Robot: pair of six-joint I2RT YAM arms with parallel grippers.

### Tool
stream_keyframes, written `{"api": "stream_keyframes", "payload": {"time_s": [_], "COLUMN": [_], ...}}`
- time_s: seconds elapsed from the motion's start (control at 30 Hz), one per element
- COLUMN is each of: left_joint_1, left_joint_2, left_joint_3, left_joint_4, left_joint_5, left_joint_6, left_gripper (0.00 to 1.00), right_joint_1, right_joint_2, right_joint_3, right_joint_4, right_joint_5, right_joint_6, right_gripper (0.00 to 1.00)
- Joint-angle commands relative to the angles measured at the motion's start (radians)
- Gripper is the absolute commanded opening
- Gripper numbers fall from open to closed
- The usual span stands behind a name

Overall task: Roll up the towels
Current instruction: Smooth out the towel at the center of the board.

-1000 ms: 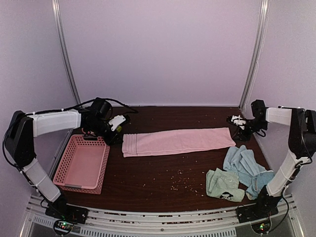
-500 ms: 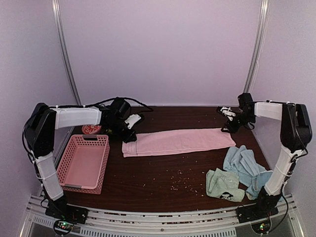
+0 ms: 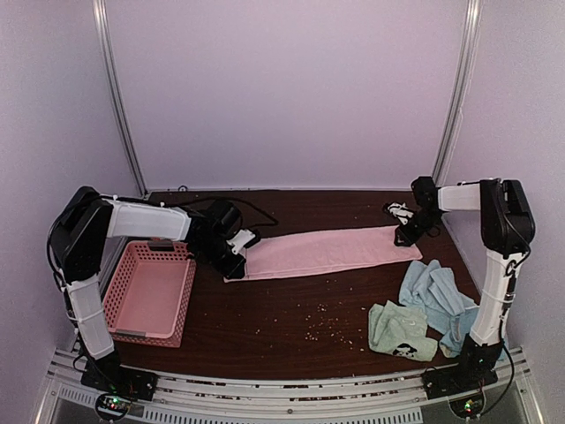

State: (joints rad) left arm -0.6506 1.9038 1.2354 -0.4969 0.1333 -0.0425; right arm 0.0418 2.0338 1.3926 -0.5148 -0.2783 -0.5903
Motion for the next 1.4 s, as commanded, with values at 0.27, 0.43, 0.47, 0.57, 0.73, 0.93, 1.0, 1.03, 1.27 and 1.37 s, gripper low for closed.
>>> {"api": "stream_keyframes", "payload": {"time_s": [0.27,0.43,0.47,0.57,0.73,0.93,1.0,1.03,1.27,1.37], "left_joint_1": [-0.053,-0.066,-0.067,-0.059,-0.01,0.021,0.026,0.028,0.036,0.037], "left_joint_2": [-0.036,-0.105,-0.106,-0.084,0.018,0.133,0.154,0.164,0.163,0.147], "left_joint_3": [-0.071,-0.012,0.01,0.075,0.196,0.279,0.27,0.262,0.154,0.11], "left_joint_4": [-0.015,-0.039,-0.041,-0.03,-0.011,-0.027,-0.023,-0.02,-0.044,-0.09], "left_joint_5": [0.045,0.052,0.018,-0.112,-0.267,-0.372,-0.401,-0.416,-0.467,-0.502], "left_joint_6": [-0.051,-0.042,-0.052,-0.101,-0.185,-0.226,-0.239,-0.243,-0.328,-0.39], "left_gripper": [0.12,0.15,0.16,0.15,0.11,0.04,0.03,0.02,0.0,0.0], "right_joint_1": [0.024,0.024,0.024,0.023,0.022,0.02,0.018,0.017,-0.002,-0.008], "right_joint_2": [0.054,0.001,-0.019,-0.068,-0.056,0.024,0.05,0.062,0.154,0.193], "right_joint_3": [0.078,0.15,0.157,0.168,0.177,0.203,0.201,0.205,0.246,0.267], "right_joint_4": [0.043,0.025,0.024,0.011,-0.02,-0.044,-0.025,-0.017,-0.032,-0.053], "right_joint_5": [0.04,0.019,0.015,-0.012,-0.01,0.006,0.021,0.038,0.143,0.175], "right_joint_6": [0.067,0.13,0.145,0.201,0.253,0.244,0.25,0.256,0.299,0.306], "right_gripper": [0.32,0.35,0.36,0.38,0.38,0.34,0.34,0.34,0.33,0.33]}}
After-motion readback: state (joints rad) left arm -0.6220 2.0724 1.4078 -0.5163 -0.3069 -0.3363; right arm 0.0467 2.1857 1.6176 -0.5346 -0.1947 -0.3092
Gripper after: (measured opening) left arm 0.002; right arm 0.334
